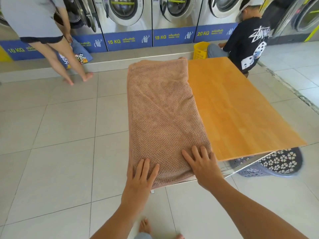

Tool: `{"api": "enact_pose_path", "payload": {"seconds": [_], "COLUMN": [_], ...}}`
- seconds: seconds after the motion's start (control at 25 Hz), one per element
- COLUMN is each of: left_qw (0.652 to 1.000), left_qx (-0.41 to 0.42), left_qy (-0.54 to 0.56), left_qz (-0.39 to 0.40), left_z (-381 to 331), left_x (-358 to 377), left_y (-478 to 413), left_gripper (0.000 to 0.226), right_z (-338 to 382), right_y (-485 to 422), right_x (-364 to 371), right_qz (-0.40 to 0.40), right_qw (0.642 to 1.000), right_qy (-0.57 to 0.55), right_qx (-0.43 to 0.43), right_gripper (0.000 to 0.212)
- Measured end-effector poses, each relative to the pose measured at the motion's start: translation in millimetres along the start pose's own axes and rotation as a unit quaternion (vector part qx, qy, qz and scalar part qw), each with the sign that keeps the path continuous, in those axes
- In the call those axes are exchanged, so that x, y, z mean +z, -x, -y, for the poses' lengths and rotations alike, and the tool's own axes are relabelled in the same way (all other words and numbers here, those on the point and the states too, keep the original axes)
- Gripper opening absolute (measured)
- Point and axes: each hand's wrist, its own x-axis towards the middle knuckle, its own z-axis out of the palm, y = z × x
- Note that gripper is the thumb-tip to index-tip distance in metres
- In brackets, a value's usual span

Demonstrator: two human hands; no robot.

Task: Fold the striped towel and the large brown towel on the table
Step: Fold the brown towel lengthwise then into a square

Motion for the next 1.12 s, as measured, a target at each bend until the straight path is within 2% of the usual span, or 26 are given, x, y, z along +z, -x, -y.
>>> {"api": "enact_pose_path", "payload": {"seconds": [0.16, 0.28, 0.4, 0.52, 0.68, 0.76, 1.0, 1.12], "left_qw": [0.999, 0.999, 0.997, 0.993, 0.981, 0.978, 0.964, 0.961], "left_qx": [0.016, 0.019, 0.029, 0.036, -0.038, -0.069, -0.1, -0.126], "left_qy": [-0.005, 0.028, 0.067, 0.111, 0.19, 0.195, 0.24, 0.242], "left_qz": [-0.029, -0.02, -0.021, 0.008, 0.004, -0.008, -0.049, -0.047], "left_z": [11.2, 15.2, 22.5, 33.7, 28.4, 13.6, -81.1, -119.2], "left_x": [-1.9, -8.0, -19.8, -35.1, -55.3, -61.9, -58.9, -47.7], "left_y": [-12.1, -25.0, -35.4, -41.2, -58.8, -67.7, -100.0, -119.6], "left_gripper": [0.093, 0.093, 0.079, 0.054, 0.041, 0.036, 0.025, 0.021], "right_z": [-21.2, -23.4, -17.2, -21.2, -57.2, -77.7, -170.5, -214.0], "right_y": [-6.2, -3.4, -3.7, -11.7, -31.1, -38.8, -40.0, -34.6], "right_x": [-15.7, -24.8, -28.2, -30.0, -43.1, -45.2, -20.1, 2.6], "right_qz": [-0.045, -0.006, 0.009, 0.005, -0.01, -0.036, -0.06, 0.027], "right_qw": [0.999, 0.999, 0.999, 0.994, 0.985, 0.987, 0.987, 0.989], "right_qy": [-0.006, -0.035, -0.053, -0.11, -0.17, -0.149, -0.115, -0.118], "right_qx": [-0.028, -0.029, -0.002, -0.004, -0.031, -0.051, -0.091, -0.091], "right_gripper": [0.084, 0.087, 0.084, 0.066, 0.03, 0.025, 0.038, 0.071]}}
